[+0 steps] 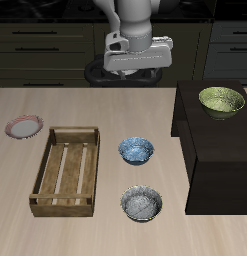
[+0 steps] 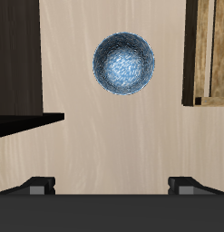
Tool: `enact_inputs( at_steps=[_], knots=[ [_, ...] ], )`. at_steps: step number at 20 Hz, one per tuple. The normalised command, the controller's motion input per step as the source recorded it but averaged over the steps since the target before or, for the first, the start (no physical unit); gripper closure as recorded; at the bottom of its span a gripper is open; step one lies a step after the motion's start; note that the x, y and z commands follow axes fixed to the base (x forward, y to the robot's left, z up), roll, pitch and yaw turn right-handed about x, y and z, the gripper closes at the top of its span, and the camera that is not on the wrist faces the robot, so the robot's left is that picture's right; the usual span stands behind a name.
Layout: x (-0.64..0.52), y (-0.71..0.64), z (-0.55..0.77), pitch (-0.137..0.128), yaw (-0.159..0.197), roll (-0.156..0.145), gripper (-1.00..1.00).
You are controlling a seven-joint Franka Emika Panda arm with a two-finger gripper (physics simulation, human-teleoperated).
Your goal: Place the black bowl and the blue bowl in the wooden tray
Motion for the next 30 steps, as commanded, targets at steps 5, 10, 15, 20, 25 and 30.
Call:
enact_inputs(
  at_steps=[5, 10, 15, 20, 25, 30],
  knots=[
    [0.2, 0.11, -0.1, 0.01, 0.0, 0.019, -1.0],
    [0.32, 0.06, -0.06, -0.002, 0.027, -0.003, -1.0],
    [0.28, 0.13, -0.06, 0.007, 0.021, 0.011, -1.0],
    [0.25, 0.13, 0.05, 0.001, -0.035, 0.007, -1.0],
    [0.24, 0.14, 0.05, -0.017, -0.007, -0.008, -1.0],
    [0.34, 0.05, 0.04, -0.005, -0.013, -0.016, -1.0]
  ],
)
